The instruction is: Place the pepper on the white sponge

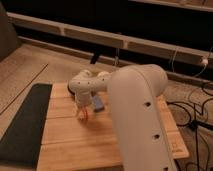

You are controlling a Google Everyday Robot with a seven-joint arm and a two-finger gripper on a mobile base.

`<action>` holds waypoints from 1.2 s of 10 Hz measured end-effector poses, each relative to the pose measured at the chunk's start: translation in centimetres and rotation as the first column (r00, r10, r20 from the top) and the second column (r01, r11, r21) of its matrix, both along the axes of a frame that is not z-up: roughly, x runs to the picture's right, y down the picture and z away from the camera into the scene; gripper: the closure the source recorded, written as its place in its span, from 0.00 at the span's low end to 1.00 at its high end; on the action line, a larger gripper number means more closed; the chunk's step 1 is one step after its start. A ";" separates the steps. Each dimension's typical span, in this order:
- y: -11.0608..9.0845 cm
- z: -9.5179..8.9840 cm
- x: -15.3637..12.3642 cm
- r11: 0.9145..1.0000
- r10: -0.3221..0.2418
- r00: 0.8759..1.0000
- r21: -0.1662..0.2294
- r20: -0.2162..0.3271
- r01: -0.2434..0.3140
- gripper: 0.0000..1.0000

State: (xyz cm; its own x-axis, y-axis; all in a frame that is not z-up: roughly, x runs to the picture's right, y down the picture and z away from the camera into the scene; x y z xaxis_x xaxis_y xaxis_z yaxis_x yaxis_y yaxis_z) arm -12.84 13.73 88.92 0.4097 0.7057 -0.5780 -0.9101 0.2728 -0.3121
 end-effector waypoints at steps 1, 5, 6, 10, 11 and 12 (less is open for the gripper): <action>-0.1 0.5 -0.3 1.000 0.001 1.000 -0.006 0.015 -0.001 0.49; -1.1 0.8 -0.4 1.000 0.030 0.999 0.008 0.040 -0.030 0.89; -1.8 0.5 -0.4 0.999 0.033 0.998 0.023 0.046 -0.034 0.98; -5.1 -2.1 -0.2 0.993 -0.010 0.999 0.116 0.037 0.006 1.00; -6.3 -2.9 0.4 0.988 -0.021 1.000 0.151 0.018 0.018 1.00; -6.9 -3.8 1.3 0.985 -0.028 1.000 0.172 -0.008 0.029 1.00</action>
State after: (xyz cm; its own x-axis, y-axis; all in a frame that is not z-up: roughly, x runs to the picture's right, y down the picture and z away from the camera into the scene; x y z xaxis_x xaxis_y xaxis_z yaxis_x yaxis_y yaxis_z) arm -11.51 6.80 85.15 0.4287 0.7827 -0.4513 -0.9025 0.3482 -0.2535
